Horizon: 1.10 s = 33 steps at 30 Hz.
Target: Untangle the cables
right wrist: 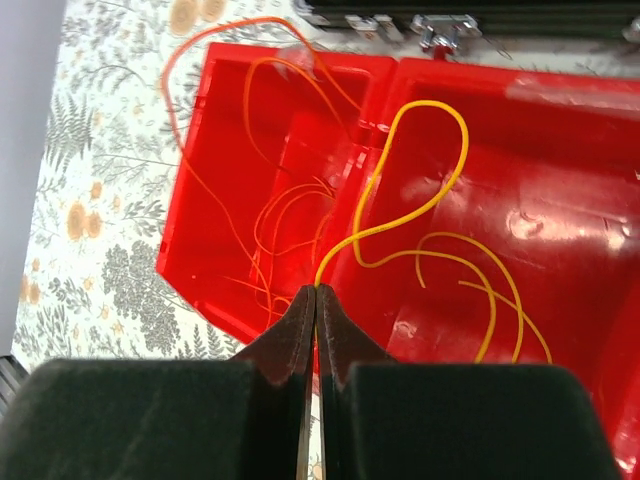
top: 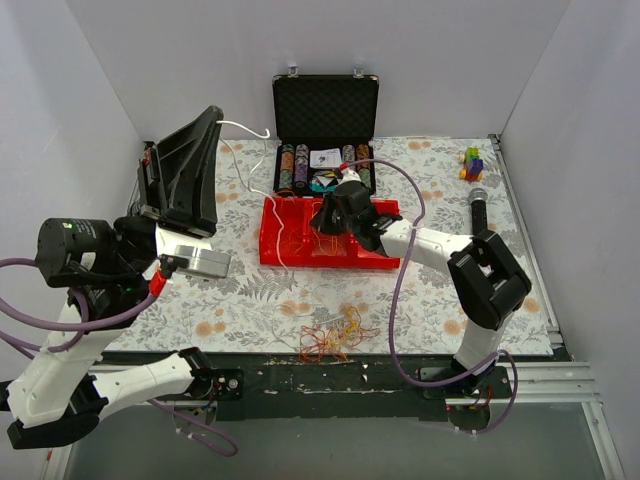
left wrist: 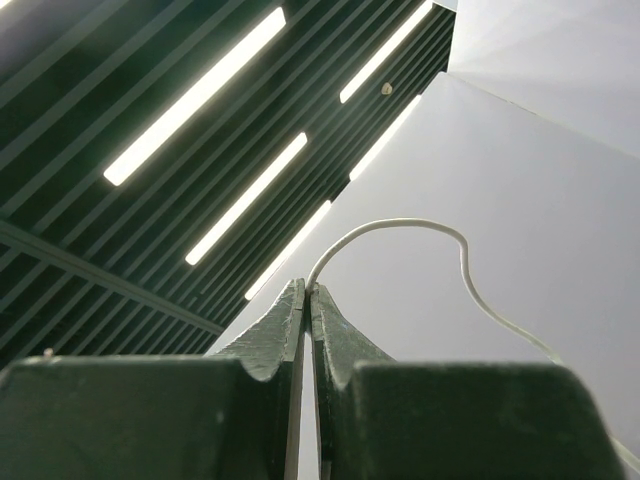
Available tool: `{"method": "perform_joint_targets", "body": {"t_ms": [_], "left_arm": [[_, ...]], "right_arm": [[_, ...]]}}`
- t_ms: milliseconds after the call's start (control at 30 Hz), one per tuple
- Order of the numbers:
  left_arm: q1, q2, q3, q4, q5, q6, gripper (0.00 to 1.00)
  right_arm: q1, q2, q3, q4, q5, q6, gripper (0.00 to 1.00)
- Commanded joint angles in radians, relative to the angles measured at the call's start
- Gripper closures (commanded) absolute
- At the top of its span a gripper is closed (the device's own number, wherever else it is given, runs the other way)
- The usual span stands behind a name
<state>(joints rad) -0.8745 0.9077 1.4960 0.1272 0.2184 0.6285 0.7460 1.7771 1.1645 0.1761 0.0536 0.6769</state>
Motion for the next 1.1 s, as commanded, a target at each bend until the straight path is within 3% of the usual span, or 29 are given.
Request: {"method": "perform_joint_targets", "body": {"t_ms": [0,233,300,467,567,800,1067], "left_arm": [[-0.003,-0.009,-0.010,0.002,0.001,0.004,1.00],[-0.003,-0.015,-0.013,0.002,0.002,0.007,1.00],[-0.003,-0.012,-0.011,0.000,0.004,0.005,1.00],[-0.003,-0.012,-0.013,0.002,0.006,0.007,1.00],[-0.003,-0.012,-0.013,0.002,0.010,0.007,1.00],[-0.003,-0.009,-0.010,0.002,0.024,0.004,1.00],[-0.003,-0.004,-0.003,-0.001,0.027,0.004,1.00]], "right_arm": [[-0.010,0.030,0.000,-0.107,0.045,0.099,0.95],[-0.030,0.070,0.029,-0.240,0.077,0.158,0.94],[-0.034,0.077,0.047,-0.259,0.074,0.151,0.90],[-0.033,0.048,0.070,-0.260,0.077,0.122,0.54],[-0.033,0.009,0.072,-0.253,0.075,0.107,0.41],[-0.022,-0.048,0.115,-0.248,0.057,0.063,0.39],[-0.007,-0.117,0.136,-0.294,0.152,0.000,0.38]]}}
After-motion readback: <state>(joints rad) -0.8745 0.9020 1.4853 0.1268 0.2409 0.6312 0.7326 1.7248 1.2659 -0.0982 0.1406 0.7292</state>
